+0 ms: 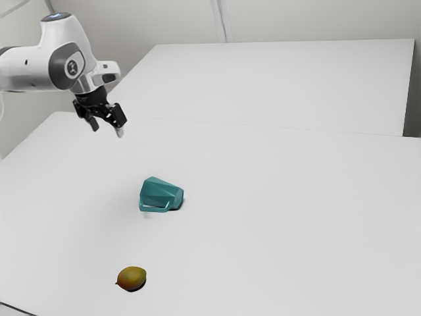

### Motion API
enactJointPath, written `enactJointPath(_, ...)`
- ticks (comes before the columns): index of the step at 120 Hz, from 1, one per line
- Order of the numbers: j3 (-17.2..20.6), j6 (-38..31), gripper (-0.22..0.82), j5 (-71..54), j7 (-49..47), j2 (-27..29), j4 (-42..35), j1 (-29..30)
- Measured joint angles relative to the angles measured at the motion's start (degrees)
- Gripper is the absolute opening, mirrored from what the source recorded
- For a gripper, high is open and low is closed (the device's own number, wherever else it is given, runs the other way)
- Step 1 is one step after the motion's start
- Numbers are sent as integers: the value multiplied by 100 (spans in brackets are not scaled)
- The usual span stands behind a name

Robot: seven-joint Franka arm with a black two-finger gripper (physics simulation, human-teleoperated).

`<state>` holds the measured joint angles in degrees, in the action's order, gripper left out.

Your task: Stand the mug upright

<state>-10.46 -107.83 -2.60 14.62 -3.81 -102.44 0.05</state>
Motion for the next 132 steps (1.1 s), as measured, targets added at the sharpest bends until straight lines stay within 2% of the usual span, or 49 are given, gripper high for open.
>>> enactJointPath(20, -33, -188, 60, 135, -58, 136, -314, -30)
enactJointPath(37, -339, -273, 60, 1075, 117, 99, -540, -7)
enactJointPath(61, -386, -204, 60, 2381, 666, -410, -587, 491)
enactJointPath(132, -487, 392, 60, 4239, 1971, -1271, -773, 683)
